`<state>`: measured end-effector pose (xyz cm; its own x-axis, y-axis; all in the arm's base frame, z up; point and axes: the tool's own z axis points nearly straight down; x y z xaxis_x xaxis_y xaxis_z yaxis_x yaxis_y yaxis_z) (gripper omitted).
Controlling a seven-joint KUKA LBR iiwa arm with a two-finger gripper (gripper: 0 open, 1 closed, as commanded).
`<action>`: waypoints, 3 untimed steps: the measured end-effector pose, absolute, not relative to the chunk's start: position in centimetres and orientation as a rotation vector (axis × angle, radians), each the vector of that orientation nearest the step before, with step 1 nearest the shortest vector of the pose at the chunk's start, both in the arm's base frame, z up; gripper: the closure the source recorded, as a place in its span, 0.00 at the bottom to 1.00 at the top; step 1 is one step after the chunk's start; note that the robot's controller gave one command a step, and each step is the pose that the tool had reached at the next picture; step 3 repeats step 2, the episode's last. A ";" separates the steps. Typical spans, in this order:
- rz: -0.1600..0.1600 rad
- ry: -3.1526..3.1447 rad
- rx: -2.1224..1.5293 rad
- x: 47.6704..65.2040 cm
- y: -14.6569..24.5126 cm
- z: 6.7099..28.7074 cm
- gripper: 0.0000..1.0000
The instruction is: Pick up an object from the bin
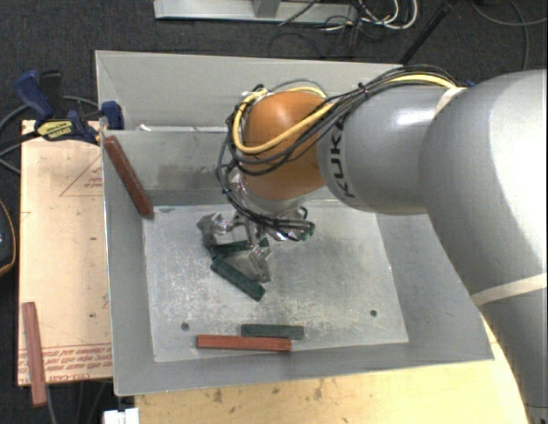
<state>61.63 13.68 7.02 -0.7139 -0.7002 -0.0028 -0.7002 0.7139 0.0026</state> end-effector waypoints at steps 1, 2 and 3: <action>0.003 2.906 -1.181 61.8 13.5 7.2 1.00; 0.001 2.892 -1.189 63.7 18.5 24.0 1.00; 0.001 2.892 -1.189 63.7 18.5 24.0 1.00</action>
Offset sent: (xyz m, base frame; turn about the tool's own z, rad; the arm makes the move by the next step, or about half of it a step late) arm 0.0000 0.0000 0.0000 0.0000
